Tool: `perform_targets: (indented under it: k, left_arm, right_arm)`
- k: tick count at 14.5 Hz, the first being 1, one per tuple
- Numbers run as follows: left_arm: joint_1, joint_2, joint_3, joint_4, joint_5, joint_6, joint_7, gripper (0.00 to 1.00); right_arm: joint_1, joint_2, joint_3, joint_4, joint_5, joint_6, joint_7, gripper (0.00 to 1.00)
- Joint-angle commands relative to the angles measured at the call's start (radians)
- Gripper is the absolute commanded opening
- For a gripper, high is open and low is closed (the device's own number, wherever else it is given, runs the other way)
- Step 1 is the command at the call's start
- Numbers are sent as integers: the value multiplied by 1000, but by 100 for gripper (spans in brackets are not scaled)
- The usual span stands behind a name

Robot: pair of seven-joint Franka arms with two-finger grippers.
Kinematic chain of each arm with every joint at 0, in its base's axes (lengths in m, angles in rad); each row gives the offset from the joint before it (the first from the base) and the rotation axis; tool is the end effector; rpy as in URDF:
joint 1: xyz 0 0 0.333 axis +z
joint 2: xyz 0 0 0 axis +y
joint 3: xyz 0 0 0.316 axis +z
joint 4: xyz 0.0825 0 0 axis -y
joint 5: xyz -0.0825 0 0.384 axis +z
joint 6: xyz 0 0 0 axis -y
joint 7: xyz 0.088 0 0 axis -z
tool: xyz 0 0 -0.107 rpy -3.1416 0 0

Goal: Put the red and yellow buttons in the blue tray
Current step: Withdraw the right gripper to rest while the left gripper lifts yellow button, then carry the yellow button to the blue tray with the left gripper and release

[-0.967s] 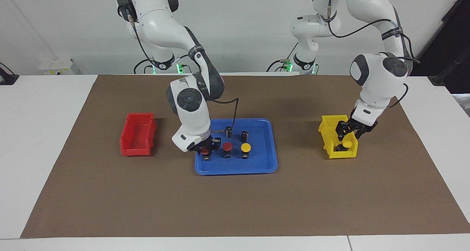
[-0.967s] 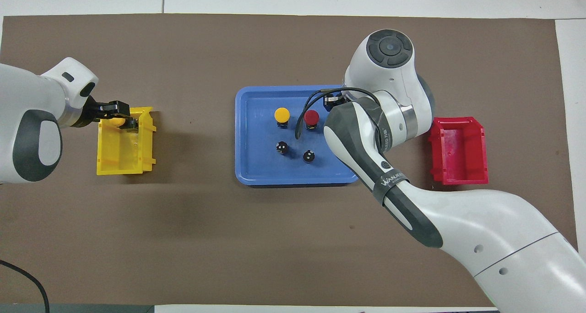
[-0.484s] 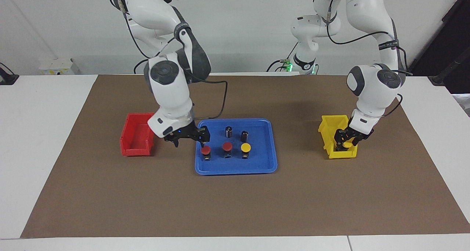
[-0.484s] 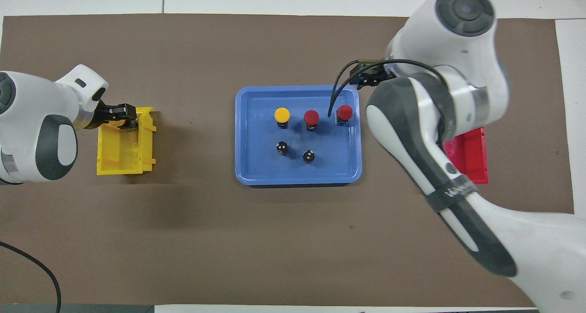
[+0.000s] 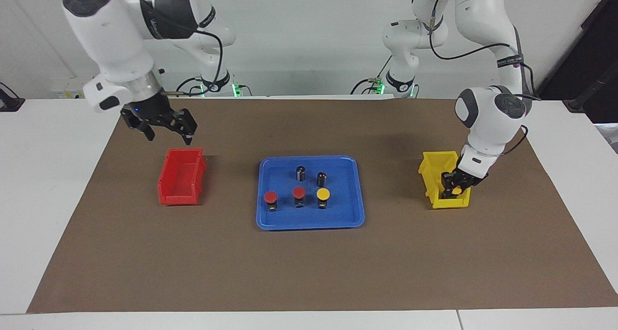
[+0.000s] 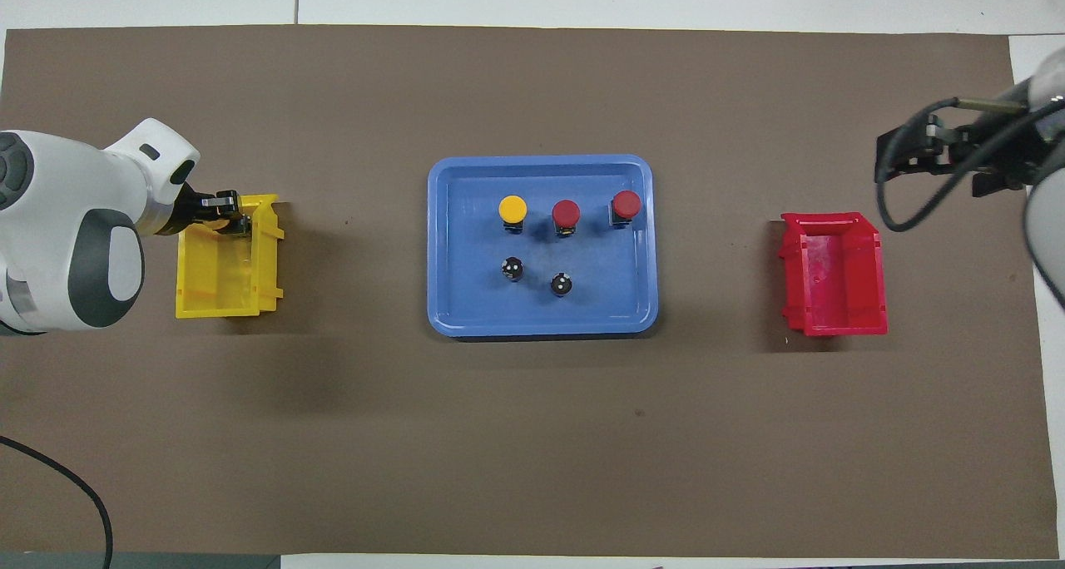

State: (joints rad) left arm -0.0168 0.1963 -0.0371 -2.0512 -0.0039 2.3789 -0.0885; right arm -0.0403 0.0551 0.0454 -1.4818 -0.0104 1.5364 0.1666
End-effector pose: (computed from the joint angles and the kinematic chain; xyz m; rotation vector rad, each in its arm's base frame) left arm 0.5940 -0.0315 0.3562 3.1150 0.0599 0.2036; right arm 0.5687 0.0010 0.6324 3.1234 -0.2534 0.0004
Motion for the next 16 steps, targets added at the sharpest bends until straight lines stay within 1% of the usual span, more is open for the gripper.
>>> perform_targets:
  k: [1, 2, 3, 4, 5, 6, 7, 8, 9, 10, 11, 12, 13, 16]
  left_arm:
    - [-2, -14, -6, 78, 2, -115, -19, 3]
    - [-5, -14, -7, 170, 2, -244, -34, 3]
    - [-17, -9, -14, 297, 2, -398, -68, 2]
    - [-58, 0, -12, 400, 7, -503, -115, 2]
    - [-112, 38, -9, 498, 16, -597, -184, 2]
    - [-168, 64, -9, 558, 37, -634, -247, 2]
    - [-225, 75, -10, 571, 50, -613, -336, 2]
    - [-265, 78, -14, 568, 45, -549, -429, 2]
    - [-306, 92, -14, 542, 45, -480, -501, 2]
    - [-363, 118, -14, 525, 44, -433, -532, 2]
    - [-399, 153, -14, 523, 41, -393, -548, 2]
    - [-414, 182, -14, 525, 36, -364, -568, 2]
    - [-423, 198, -14, 519, 35, -334, -574, 2]
    - [-457, 268, -14, 482, 25, -207, -593, 2]
  right_arm:
    - [-85, -38, 11, -26, 4, -48, -131, 100]
    - [-85, -52, -10, -32, -5, -53, -156, 100]
    - [-64, -66, -92, -44, -5, -55, -185, 100]
    - [-49, -73, -135, -60, -5, -65, -238, 100]
    - [-50, -86, -139, -66, -5, -87, -257, 100]
    - [-49, -89, -139, -72, -6, -94, -240, 100]
    - [-49, -90, -139, -72, -6, -94, -225, 100]
    - [-47, -90, -137, -77, -6, -81, -222, 100]
    - [-46, -90, -133, -87, -8, -65, -223, 100]
    - [-46, -90, -131, -84, -8, -65, -223, 100]
    - [-46, -90, -131, -86, -8, -64, -228, 100]
    - [-44, -96, -128, -100, -8, -58, -228, 100]
    - [-44, -100, -108, -103, -11, -52, -229, 100]
    - [-41, -90, -58, -94, -66, -67, -225, 100]
